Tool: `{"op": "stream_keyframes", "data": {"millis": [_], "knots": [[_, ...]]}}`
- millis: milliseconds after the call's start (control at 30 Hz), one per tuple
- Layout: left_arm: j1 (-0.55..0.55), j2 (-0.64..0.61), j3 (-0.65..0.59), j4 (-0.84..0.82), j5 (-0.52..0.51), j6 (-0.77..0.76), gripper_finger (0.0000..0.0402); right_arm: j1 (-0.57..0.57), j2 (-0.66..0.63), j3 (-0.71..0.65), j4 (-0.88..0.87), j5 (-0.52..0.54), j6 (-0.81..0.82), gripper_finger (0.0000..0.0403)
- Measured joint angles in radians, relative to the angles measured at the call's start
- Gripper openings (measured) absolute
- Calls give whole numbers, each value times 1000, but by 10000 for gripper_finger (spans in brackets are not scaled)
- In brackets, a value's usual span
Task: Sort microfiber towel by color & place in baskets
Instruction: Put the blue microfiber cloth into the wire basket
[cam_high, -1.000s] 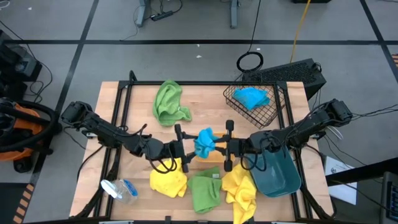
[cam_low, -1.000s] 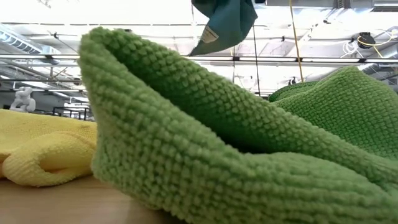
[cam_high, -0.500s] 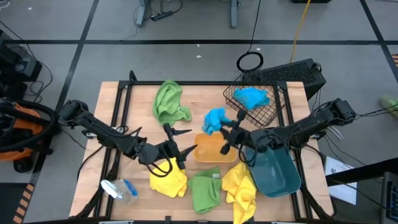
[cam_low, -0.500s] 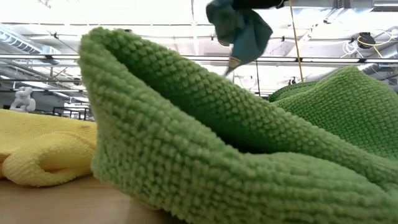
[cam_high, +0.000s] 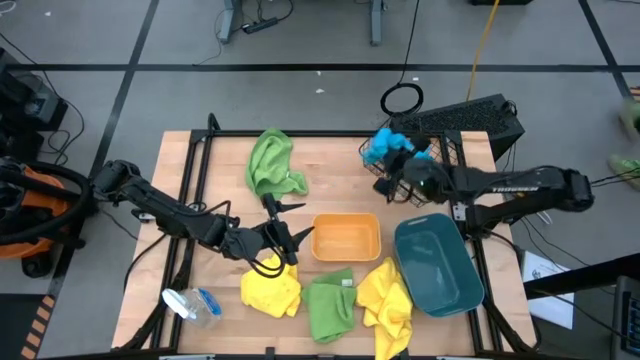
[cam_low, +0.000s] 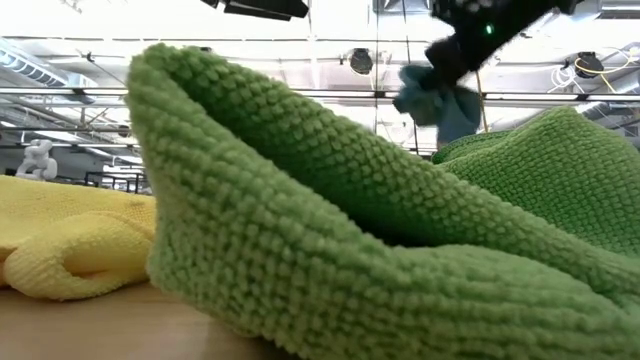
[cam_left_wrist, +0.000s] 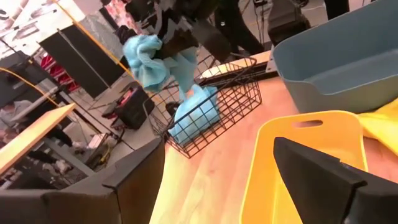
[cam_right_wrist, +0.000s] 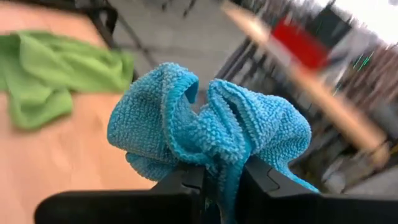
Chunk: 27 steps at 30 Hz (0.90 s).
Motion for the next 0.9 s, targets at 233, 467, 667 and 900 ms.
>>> {"op": "stream_keyframes", "data": {"millis": [233, 467, 667, 900], "knots": [[2, 0, 0, -1, 4, -4, 306, -192, 10, 0, -306, -121, 295, 43], [2, 0, 0, 2, 9, -11, 306, -260, 78, 0, -501, -169, 506, 57], [2, 0, 0, 8, 35, -16, 306, -277, 148, 0, -587, -195, 628, 75], [3, 0, 0, 8, 47, -28, 306, -277, 178, 0, -615, -193, 661, 157]]}}
